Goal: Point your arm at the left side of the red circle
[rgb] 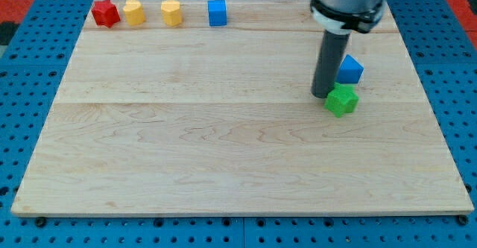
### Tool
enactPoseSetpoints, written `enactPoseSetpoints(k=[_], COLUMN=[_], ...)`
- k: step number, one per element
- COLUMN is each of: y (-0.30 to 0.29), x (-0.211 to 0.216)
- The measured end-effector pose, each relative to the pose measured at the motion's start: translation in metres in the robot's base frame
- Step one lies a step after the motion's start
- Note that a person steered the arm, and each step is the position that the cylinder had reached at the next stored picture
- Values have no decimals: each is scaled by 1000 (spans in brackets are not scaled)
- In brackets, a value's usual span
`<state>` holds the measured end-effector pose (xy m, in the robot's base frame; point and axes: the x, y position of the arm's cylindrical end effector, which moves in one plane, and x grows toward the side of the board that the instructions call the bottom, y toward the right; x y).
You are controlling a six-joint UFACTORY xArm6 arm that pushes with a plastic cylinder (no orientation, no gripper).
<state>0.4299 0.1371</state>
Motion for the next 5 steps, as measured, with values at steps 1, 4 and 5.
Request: enactPoseSetpoints(k=[1, 4, 5], y=[18, -96, -77], x=[1, -56, -78])
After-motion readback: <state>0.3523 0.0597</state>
